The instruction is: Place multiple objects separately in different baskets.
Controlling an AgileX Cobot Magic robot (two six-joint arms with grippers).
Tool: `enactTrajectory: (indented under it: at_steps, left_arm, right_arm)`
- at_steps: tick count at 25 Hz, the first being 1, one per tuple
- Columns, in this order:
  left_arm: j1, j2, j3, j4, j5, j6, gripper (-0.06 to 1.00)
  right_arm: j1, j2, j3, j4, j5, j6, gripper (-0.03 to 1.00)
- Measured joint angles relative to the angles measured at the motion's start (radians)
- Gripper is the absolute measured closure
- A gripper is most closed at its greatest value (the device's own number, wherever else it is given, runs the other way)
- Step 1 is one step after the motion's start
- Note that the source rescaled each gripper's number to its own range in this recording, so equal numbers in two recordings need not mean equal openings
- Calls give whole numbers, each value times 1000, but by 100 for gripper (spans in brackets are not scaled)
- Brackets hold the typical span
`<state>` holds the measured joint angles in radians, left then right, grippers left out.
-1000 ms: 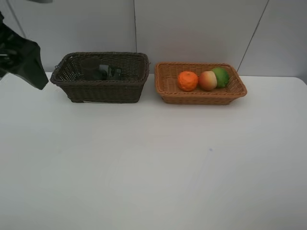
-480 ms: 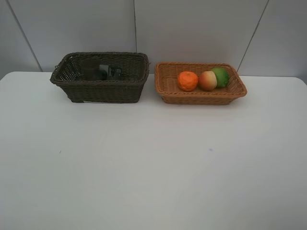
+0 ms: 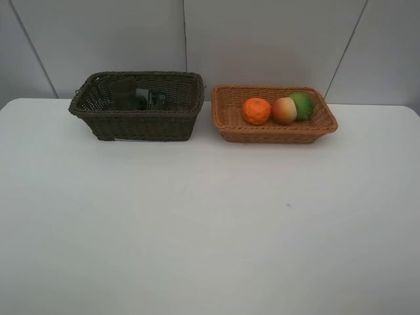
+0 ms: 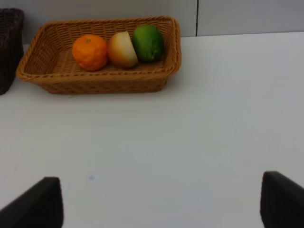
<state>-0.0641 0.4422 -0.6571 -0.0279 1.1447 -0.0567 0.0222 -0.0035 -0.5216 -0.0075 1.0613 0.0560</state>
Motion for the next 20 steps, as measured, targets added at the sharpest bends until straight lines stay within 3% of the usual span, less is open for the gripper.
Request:
enactTrajectory:
  at_steps: [6,20]
  left_arm:
    - [0,-122,44,-1,53,0,-6]
    - [1,-351,110,28,17,0,-6]
  right_arm:
    - [0,0,0,0,0,0,7]
    - [0,0,0,0,0,0,7]
